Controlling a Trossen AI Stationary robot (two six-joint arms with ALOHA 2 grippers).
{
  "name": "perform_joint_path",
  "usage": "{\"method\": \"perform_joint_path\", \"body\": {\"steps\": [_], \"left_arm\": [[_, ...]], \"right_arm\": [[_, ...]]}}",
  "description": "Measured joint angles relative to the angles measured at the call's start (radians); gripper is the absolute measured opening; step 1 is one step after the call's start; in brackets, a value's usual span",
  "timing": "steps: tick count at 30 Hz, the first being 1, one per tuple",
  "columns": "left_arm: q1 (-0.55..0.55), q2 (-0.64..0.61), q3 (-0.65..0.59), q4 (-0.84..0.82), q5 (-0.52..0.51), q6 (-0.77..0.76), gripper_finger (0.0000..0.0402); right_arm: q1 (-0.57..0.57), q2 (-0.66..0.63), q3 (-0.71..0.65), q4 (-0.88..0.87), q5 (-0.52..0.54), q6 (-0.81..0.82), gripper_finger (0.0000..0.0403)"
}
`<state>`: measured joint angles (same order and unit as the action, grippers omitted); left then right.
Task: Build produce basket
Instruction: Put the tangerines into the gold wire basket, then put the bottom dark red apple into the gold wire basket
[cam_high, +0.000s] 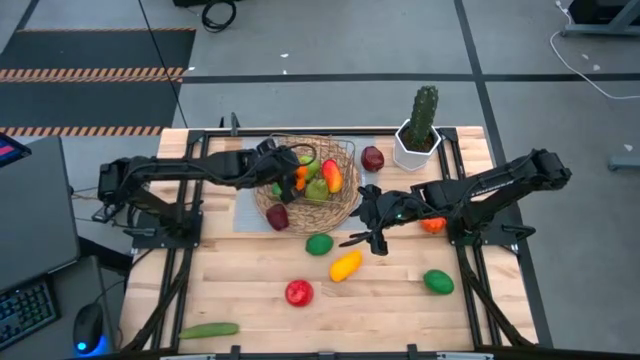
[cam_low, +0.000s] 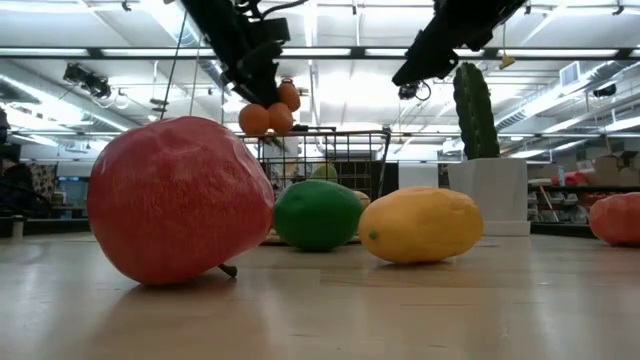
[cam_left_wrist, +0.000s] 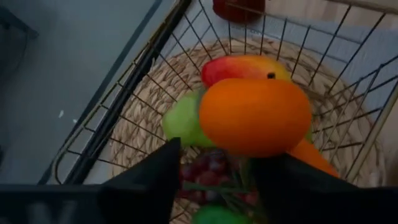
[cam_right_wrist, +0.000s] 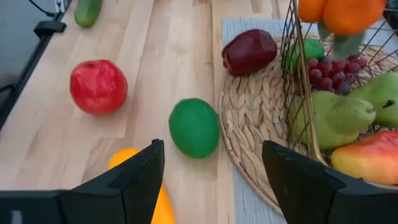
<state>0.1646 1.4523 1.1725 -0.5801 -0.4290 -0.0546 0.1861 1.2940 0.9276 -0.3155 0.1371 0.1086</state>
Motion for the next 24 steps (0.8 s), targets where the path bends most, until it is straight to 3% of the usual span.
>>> {"method": "perform_joint_path", "body": {"steps": [5, 10, 14, 24], "left_arm": [[-0.011, 0.000, 0.000, -0.005, -0.002, 0.080, 0.0249], [-0.010, 0.001, 0.000, -0.016, -0.008, 0.080, 0.0264], [-0.007, 0.001, 0.000, -0.031, -0.041, 0.058, 0.0264], [0.025, 0.001, 0.000, -0.205, -0.001, 0.001, 0.0242]], "right_arm": [[-0.006, 0.025, -0.001, 0.007, -0.003, -0.007, 0.0275], [-0.011, 0.042, 0.000, 0.038, -0.006, -0.015, 0.0275], [-0.015, 0.047, 0.000, 0.047, -0.006, -0.015, 0.0275], [-0.014, 0.049, 0.000, 0.045, -0.007, -0.022, 0.0275]]}}
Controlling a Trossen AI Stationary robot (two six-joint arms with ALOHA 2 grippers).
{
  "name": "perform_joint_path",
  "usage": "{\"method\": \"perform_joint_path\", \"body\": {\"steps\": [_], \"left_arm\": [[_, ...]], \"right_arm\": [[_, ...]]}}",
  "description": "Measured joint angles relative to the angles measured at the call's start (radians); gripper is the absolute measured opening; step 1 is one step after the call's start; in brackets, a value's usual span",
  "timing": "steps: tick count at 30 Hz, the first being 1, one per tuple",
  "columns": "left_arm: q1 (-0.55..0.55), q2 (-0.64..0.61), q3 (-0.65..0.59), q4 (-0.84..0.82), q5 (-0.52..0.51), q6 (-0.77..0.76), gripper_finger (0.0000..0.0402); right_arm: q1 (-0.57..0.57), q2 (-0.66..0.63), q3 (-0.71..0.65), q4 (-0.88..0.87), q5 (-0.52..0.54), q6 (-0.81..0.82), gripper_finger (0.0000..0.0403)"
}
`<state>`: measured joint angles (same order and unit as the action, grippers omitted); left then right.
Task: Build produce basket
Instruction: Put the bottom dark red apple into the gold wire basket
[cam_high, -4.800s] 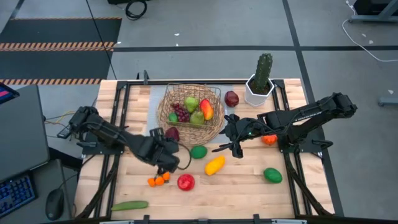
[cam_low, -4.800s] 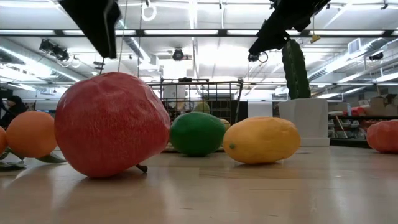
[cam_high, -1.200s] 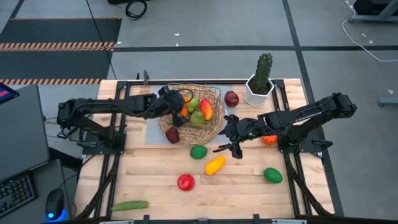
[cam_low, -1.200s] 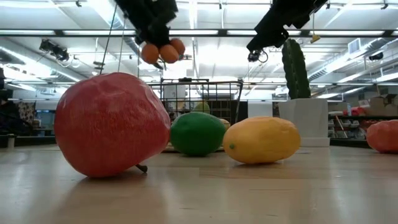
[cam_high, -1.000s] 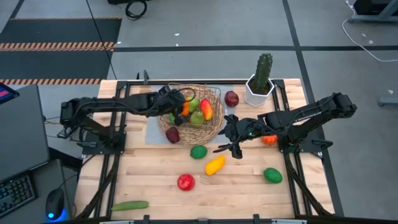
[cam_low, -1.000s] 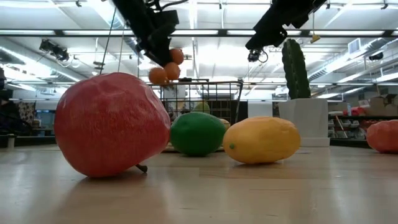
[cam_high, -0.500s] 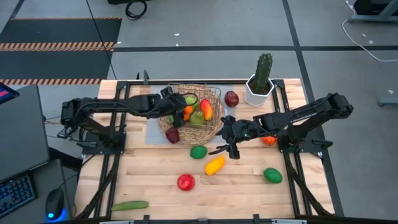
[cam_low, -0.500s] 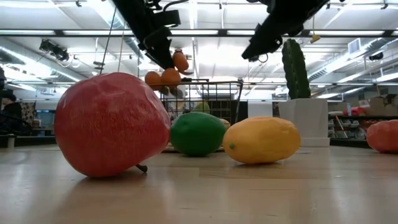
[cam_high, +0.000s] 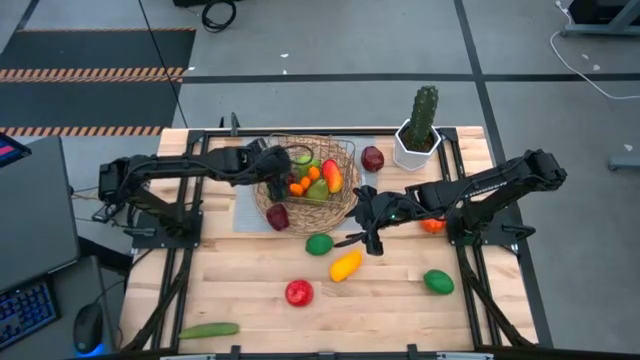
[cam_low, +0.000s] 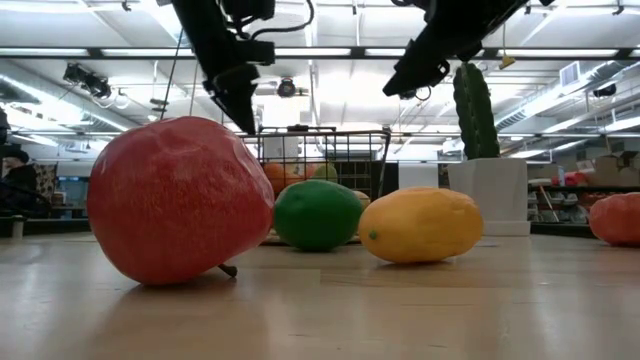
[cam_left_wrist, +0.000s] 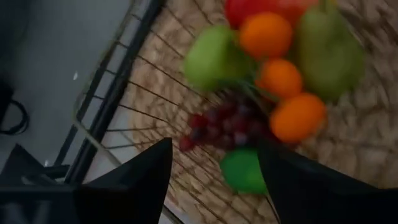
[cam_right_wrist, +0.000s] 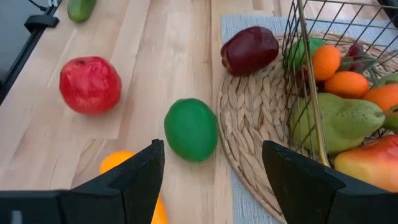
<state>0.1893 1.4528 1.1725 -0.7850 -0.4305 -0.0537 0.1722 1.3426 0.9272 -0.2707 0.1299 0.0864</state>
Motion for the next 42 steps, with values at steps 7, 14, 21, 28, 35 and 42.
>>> {"method": "perform_joint_path", "body": {"steps": [7, 14, 21, 28, 35, 42], "left_arm": [[-0.120, 0.000, 0.000, 0.018, 0.005, 0.245, 0.0234], [-0.283, 0.000, 0.000, -0.044, 0.006, 0.554, 0.0235], [-0.416, 0.024, -0.001, -0.174, 0.008, 0.545, 0.0235], [-0.428, 0.137, -0.002, -0.208, 0.004, 0.548, 0.0270], [-0.399, 0.276, -0.002, -0.210, -0.022, 0.598, 0.0328], [-0.382, 0.303, -0.002, -0.192, -0.029, 0.639, 0.0364]], "right_arm": [[0.000, 0.000, 0.000, 0.002, 0.000, -0.015, 0.0274], [0.000, 0.000, 0.000, 0.002, 0.000, -0.015, 0.0275], [0.000, 0.000, 0.000, 0.007, 0.000, -0.013, 0.0275], [0.000, -0.001, 0.000, 0.024, 0.000, -0.012, 0.0275], [0.000, -0.001, 0.000, 0.023, -0.001, -0.011, 0.0275], [0.000, -0.001, 0.000, 0.022, -0.001, -0.017, 0.0275]]}}
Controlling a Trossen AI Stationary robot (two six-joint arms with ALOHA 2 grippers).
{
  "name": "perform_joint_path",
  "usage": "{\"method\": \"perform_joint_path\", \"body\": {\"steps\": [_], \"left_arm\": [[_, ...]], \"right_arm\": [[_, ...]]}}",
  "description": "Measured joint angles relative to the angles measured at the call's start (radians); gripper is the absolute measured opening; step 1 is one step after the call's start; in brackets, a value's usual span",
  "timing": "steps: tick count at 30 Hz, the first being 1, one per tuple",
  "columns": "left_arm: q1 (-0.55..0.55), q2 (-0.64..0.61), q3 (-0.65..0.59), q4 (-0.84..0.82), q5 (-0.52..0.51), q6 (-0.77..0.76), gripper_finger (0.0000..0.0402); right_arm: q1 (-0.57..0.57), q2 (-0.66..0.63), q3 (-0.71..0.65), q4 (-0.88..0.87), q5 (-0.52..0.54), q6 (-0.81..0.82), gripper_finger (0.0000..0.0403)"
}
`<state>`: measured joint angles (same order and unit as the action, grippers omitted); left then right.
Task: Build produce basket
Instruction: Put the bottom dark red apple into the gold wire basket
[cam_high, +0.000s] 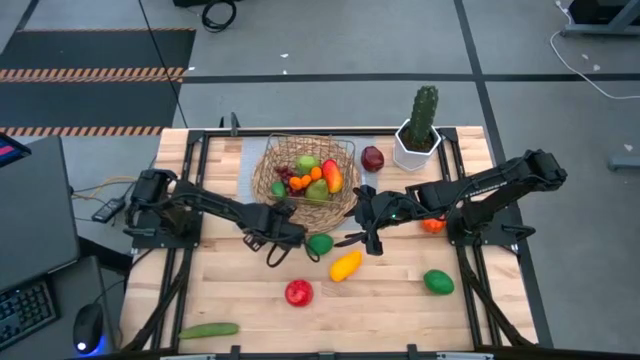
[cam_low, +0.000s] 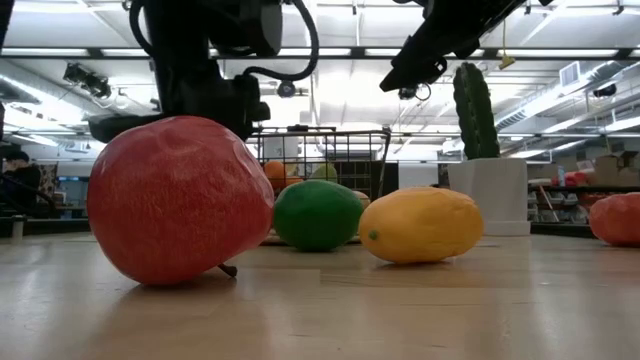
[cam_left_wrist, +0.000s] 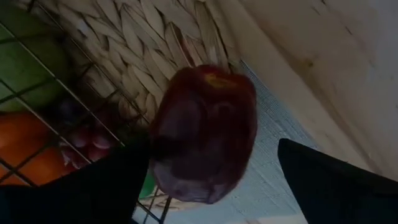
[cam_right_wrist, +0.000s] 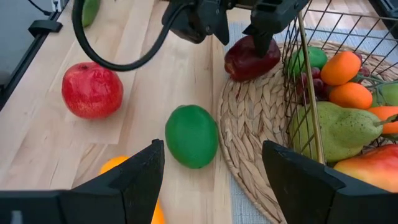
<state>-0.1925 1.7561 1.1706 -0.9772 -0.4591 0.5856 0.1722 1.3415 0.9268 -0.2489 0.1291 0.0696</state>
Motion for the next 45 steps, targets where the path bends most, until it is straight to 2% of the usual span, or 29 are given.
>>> {"method": "perform_joint_path", "body": {"steps": [6, 10, 16, 20, 24, 28, 33, 40, 45], "left_arm": [[0.013, 0.000, 0.000, 0.000, -0.009, 0.067, 0.0369], [0.045, 0.000, 0.000, 0.000, -0.010, 0.054, 0.0369], [0.077, 0.015, -0.005, -0.008, 0.037, 0.065, 0.0369], [0.077, 0.029, -0.057, 0.028, 0.049, 0.100, 0.0369], [0.071, 0.026, -0.114, 0.090, 0.052, 0.061, 0.0366], [0.042, 0.027, -0.138, 0.087, 0.052, 0.028, 0.0342], [-0.007, 0.024, -0.125, 0.087, 0.043, -0.031, 0.0291], [-0.071, 0.024, -0.055, 0.046, -0.095, -0.153, 0.0288], [-0.087, 0.024, 0.063, -0.073, -0.276, -0.264, 0.0288]], "right_arm": [[0.000, 0.000, 0.000, 0.000, 0.000, -0.002, 0.0275], [0.000, 0.000, 0.000, 0.000, 0.000, -0.002, 0.0275], [0.002, 0.000, 0.000, 0.000, -0.004, 0.003, 0.0275], [0.002, 0.000, 0.000, -0.003, -0.003, 0.001, 0.0275], [0.002, 0.000, 0.000, -0.002, -0.003, -0.001, 0.0275], [0.002, 0.000, 0.000, 0.001, -0.003, -0.002, 0.0275], [0.001, 0.000, 0.000, 0.001, -0.003, -0.002, 0.0274], [0.001, 0.000, 0.000, 0.001, -0.003, -0.002, 0.0275], [0.001, 0.000, 0.000, -0.001, -0.003, -0.002, 0.0275]]}}
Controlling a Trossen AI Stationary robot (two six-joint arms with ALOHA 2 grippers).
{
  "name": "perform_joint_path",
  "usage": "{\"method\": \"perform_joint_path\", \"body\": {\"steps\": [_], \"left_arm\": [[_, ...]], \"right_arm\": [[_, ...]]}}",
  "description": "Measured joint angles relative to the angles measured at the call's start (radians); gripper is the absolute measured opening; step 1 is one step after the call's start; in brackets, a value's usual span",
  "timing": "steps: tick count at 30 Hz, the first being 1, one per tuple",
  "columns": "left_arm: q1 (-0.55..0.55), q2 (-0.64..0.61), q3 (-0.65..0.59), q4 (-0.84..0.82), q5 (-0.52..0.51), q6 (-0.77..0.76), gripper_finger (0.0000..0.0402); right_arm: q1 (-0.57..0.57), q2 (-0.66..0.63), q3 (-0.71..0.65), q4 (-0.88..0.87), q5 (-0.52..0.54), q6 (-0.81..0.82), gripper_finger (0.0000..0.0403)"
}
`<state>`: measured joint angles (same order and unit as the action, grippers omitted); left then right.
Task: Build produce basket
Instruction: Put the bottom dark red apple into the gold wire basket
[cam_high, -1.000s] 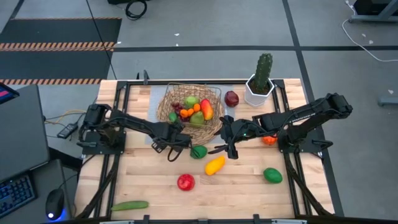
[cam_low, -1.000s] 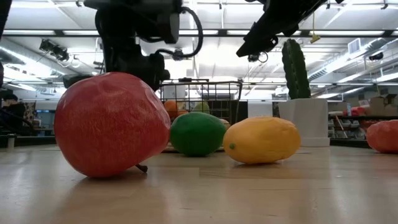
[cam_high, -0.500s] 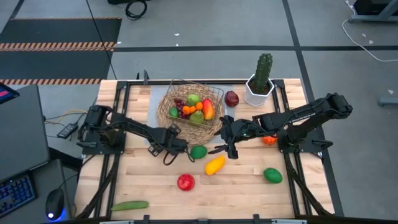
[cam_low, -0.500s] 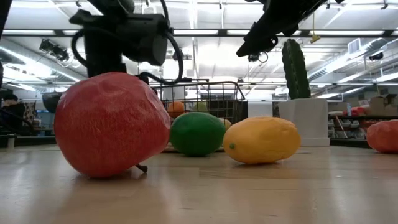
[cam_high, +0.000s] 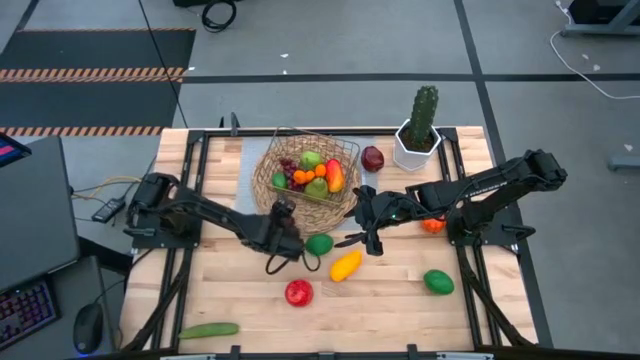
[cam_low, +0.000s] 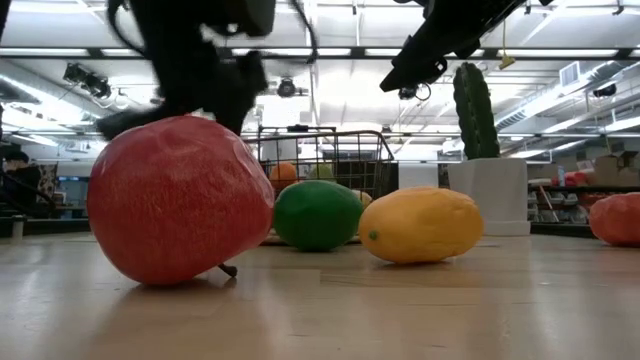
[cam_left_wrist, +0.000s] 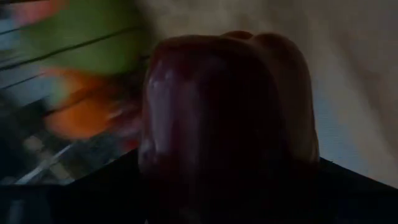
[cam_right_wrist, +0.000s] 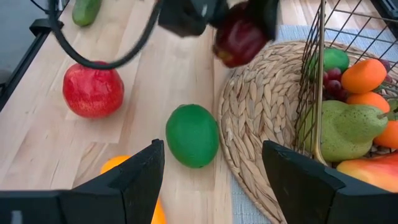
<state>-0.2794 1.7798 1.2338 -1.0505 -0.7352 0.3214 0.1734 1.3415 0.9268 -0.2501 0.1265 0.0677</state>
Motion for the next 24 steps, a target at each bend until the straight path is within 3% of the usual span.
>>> {"method": "perform_joint_path", "body": {"steps": [5, 13, 24], "left_arm": [[0.039, -0.013, 0.117, -0.083, -0.154, -0.041, 0.0288], [0.179, -0.114, 0.232, -0.036, -0.170, -0.019, 0.0288], [0.488, -0.129, 0.236, 0.054, 0.171, -0.144, 0.0337]], "right_arm": [[0.000, -0.002, 0.000, 0.000, 0.000, 0.000, 0.0275], [0.000, -0.002, 0.000, -0.001, 0.000, 0.008, 0.0275], [0.003, -0.002, 0.000, 0.002, -0.023, 0.011, 0.0275]]}}
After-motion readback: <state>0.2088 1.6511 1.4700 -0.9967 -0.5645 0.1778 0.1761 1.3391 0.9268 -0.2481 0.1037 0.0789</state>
